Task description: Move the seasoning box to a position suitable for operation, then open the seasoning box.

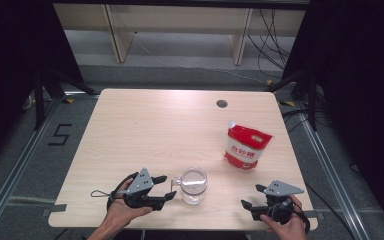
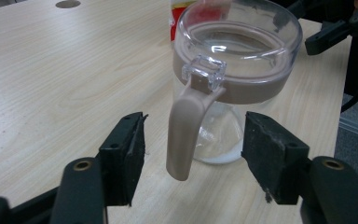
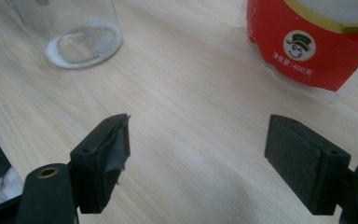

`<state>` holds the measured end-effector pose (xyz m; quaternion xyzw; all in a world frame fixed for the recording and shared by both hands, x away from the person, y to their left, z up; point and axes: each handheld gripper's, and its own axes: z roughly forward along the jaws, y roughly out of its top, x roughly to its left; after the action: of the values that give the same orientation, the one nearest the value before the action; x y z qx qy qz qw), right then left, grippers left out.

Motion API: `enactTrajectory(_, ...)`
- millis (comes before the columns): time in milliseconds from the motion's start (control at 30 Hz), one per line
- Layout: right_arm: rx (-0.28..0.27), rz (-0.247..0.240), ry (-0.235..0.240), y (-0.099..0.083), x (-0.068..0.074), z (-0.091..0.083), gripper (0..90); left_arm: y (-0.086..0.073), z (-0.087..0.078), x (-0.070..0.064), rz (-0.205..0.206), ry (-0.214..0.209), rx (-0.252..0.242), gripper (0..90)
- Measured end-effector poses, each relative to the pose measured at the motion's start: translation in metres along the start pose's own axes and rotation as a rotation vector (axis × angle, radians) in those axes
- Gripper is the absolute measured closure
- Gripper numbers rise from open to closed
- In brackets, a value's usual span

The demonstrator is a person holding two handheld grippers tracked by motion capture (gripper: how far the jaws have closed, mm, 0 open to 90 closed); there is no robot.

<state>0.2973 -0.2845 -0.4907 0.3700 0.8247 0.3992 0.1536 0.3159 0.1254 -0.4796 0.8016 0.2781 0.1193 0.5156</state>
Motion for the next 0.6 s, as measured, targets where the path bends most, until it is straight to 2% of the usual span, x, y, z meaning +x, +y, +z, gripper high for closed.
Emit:
enactTrajectory(33, 0.009, 0.042, -0.005, -0.001, 0.003, -0.001, 23.0, 0.001, -0.001, 0.0, 0.0, 0.002, 0.006, 36.9)
enactTrajectory(67, 0.003, 0.034, -0.014, -0.001, 0.002, -0.002, 23.0, 0.002, -0.003, 0.0, 0.009, 0.003, 0.008, 35.9)
enactTrajectory(100, 0.002, 0.026, -0.012, -0.001, 0.002, -0.002, 23.0, 0.002, -0.003, -0.001, -0.009, 0.005, 0.009, 34.7)
enactTrajectory(167, -0.001, 0.012, -0.012, -0.001, 0.0, -0.002, 23.0, 0.003, -0.005, -0.003, -0.007, 0.02, 0.023, 32.5)
enactTrajectory(233, -0.003, 0.007, -0.019, 0.0, 0.0, -0.002, 23.0, 0.003, -0.007, -0.006, -0.03, 0.011, 0.013, 31.6)
enactTrajectory(267, 0.001, 0.01, -0.008, 0.0, 0.001, -0.001, 23.0, 0.004, -0.009, -0.005, -0.014, 0.005, 0.011, 31.2)
enactTrajectory(300, 0.004, 0.002, -0.018, 0.0, 0.001, -0.001, 23.1, 0.005, -0.009, -0.006, -0.007, 0.01, 0.01, 30.3)
enactTrajectory(400, 0.001, -0.004, -0.021, 0.0, 0.001, -0.001, 23.1, 0.006, -0.011, -0.009, -0.051, 0.004, 0.003, 27.3)
enactTrajectory(433, 0.013, 0.027, -0.016, 0.0, 0.003, -0.002, 23.1, 0.007, -0.012, -0.009, -0.057, 0.005, 0.0, 26.3)
enactTrajectory(500, 0.011, 0.048, -0.01, -0.001, 0.004, -0.002, 23.1, 0.01, -0.014, -0.011, -0.059, 0.002, -0.013, 25.3)
enactTrajectory(600, 0.004, 0.011, -0.012, 0.0, 0.001, 0.0, 23.1, 0.015, -0.017, -0.012, -0.052, -0.002, -0.021, 25.2)
